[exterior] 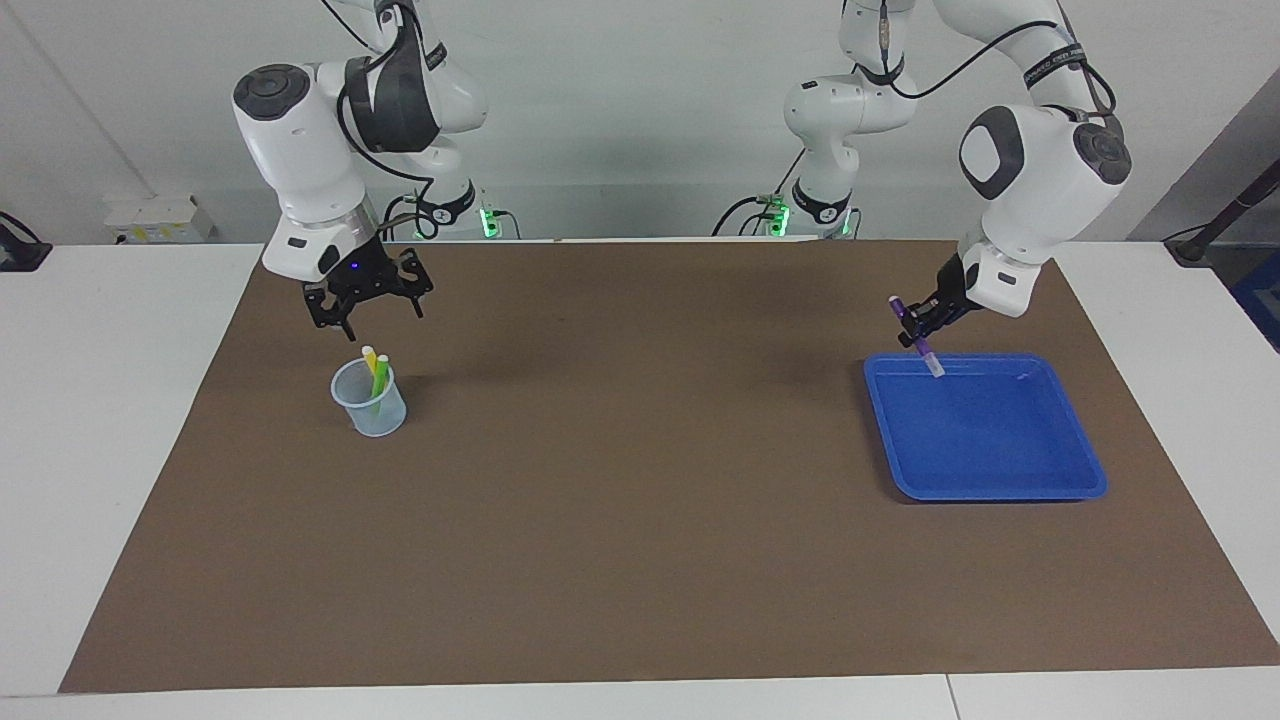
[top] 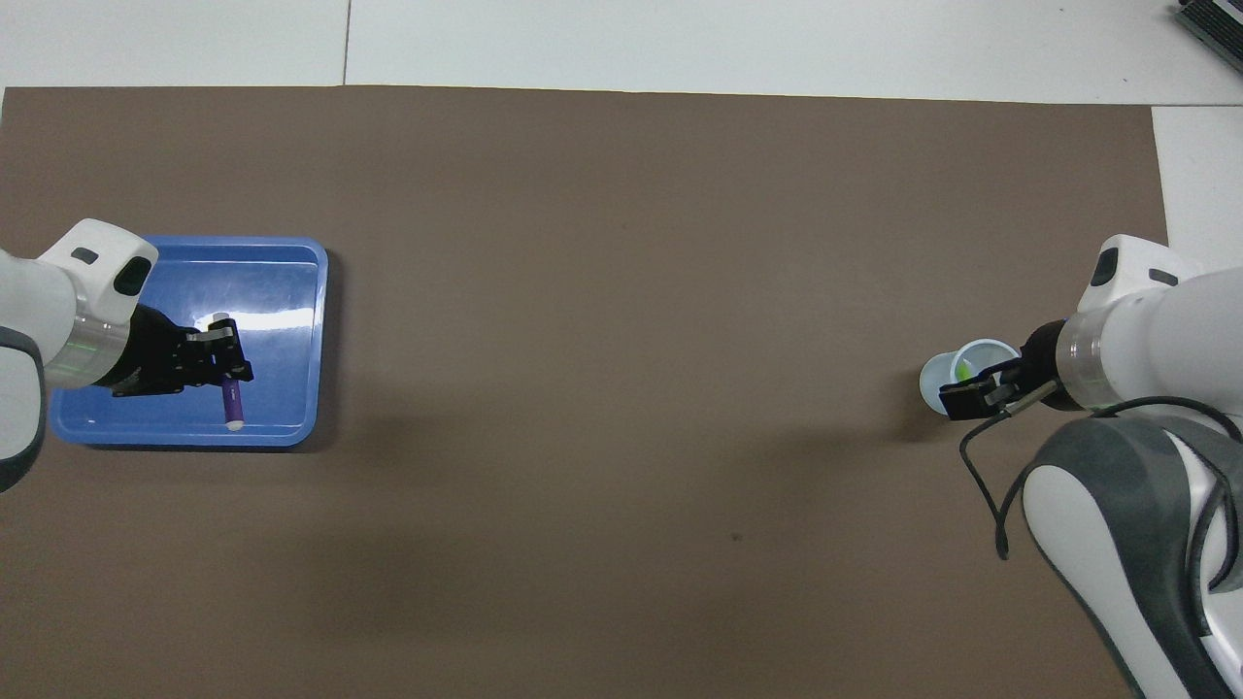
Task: Right arm passes pens to left for tray arrangement
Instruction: 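Lower the purple pen into the blue tray with the left gripper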
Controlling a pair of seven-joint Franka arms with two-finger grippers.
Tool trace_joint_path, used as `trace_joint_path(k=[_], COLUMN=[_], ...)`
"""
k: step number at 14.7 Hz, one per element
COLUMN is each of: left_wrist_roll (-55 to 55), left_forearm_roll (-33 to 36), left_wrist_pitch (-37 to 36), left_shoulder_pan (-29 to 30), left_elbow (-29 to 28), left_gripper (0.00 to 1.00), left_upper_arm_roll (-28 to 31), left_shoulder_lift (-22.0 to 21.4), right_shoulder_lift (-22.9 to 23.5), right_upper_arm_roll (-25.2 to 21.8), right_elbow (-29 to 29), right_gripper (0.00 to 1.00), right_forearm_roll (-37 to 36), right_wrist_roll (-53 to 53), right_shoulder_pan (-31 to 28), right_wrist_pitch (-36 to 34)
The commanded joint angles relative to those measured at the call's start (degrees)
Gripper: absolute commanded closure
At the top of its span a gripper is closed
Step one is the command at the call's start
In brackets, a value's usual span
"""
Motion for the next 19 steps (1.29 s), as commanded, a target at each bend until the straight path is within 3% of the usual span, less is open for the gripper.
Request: trace_joint_path(k=[1, 6, 12, 19], left_wrist_roll=[5.8, 11.7, 16.6, 16.6], left_forearm_roll=[2.2, 7.4, 9.0, 9.0], left_wrist_pitch=[4.2, 9.6, 18.4, 20.6], left_shoulder_pan=[1.4, 2.6, 2.4, 2.8], left_elbow=[0.7, 1.4, 1.9, 1.0], left_gripper=[1.00, 1.00, 1.00, 1.00], left_upper_arm_roll=[-0.5, -0.5, -0.5, -0.5], left_shoulder_lift=[2.7, 8.5, 15.9, 16.7], right_shoulder_lift=[-0.2, 1.2, 3.9, 5.1], right_upper_arm_roll=[0.6, 0.6, 0.6, 0.6], right_elbow=[-2.9, -4.9, -4.9, -4.9], right_gripper=[0.05, 0.07, 0.07, 0.07], right_forearm_roll=[-1.8, -2.8, -3.1, -4.6], right_wrist_roll=[-1.2, -1.1, -1.2, -3.0], right_shoulder_pan=[-2.1, -2.9, -3.5, -5.1], right_wrist_pitch=[3.7, 6.5, 7.7, 6.5])
